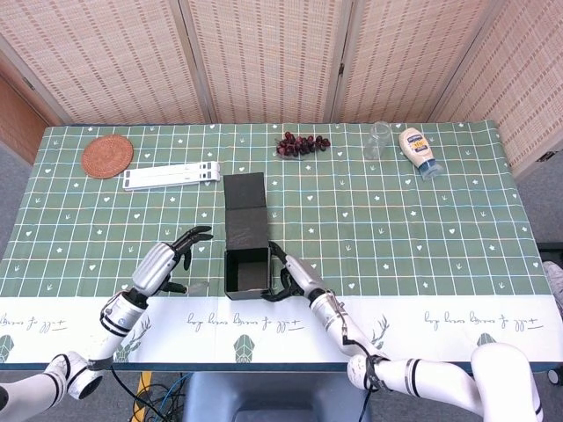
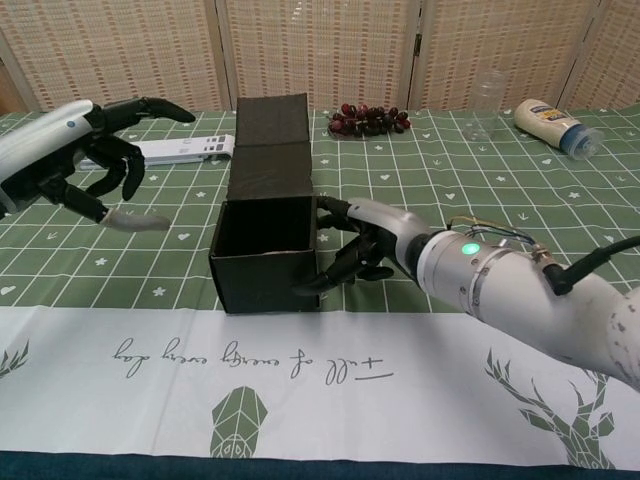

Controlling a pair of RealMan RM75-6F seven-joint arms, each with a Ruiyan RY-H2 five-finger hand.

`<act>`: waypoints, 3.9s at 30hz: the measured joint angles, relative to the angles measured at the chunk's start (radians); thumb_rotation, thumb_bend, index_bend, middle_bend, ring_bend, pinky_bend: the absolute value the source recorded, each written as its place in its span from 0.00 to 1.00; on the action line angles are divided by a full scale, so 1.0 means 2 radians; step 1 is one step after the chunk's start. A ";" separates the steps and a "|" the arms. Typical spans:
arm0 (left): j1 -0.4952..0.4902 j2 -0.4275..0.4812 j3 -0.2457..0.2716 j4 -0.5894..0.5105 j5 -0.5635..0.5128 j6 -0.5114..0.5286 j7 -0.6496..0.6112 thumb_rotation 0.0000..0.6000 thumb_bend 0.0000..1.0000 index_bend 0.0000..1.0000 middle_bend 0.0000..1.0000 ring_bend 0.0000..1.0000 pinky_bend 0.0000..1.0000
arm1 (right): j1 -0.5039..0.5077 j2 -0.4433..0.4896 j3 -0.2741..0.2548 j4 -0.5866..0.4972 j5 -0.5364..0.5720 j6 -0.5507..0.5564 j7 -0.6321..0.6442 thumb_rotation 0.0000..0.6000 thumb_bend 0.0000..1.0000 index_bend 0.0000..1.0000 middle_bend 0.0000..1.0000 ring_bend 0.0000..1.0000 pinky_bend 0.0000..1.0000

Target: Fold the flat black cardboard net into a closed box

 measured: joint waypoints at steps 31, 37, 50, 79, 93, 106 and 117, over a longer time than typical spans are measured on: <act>0.001 0.059 -0.041 -0.157 -0.107 -0.244 -0.067 1.00 0.12 0.00 0.00 0.62 0.87 | -0.054 0.230 0.036 -0.247 0.001 0.064 0.003 1.00 0.04 0.00 0.01 0.68 1.00; -0.009 0.036 -0.042 -0.129 -0.086 -0.261 -0.089 1.00 0.12 0.00 0.00 0.62 0.87 | -0.067 0.240 0.030 -0.252 -0.008 0.075 0.021 1.00 0.04 0.00 0.02 0.68 1.00; -0.015 0.001 -0.043 -0.094 -0.071 -0.273 -0.124 1.00 0.12 0.00 0.00 0.63 0.87 | -0.074 0.246 0.016 -0.245 -0.020 0.075 0.043 1.00 0.04 0.00 0.03 0.68 1.00; 0.003 -0.012 -0.063 -0.102 -0.049 -0.205 -0.154 1.00 0.12 0.31 0.29 0.69 0.89 | -0.025 0.172 0.007 -0.117 0.061 0.023 0.031 1.00 0.05 0.00 0.07 0.68 1.00; -0.016 0.010 -0.057 -0.153 -0.039 -0.224 -0.123 1.00 0.12 0.31 0.29 0.69 0.89 | 0.040 0.060 0.060 -0.043 0.064 0.034 0.030 1.00 0.03 0.00 0.11 0.69 1.00; -0.031 -0.009 -0.067 -0.119 -0.066 -0.253 -0.107 1.00 0.12 0.29 0.29 0.69 0.89 | 0.046 0.059 0.082 -0.076 0.022 0.028 0.069 1.00 0.00 0.00 0.16 0.69 1.00; -0.025 -0.028 -0.097 -0.114 -0.144 -0.260 -0.027 1.00 0.12 0.26 0.29 0.69 0.89 | 0.076 0.102 0.073 -0.101 0.038 -0.009 0.011 1.00 0.00 0.00 0.26 0.72 1.00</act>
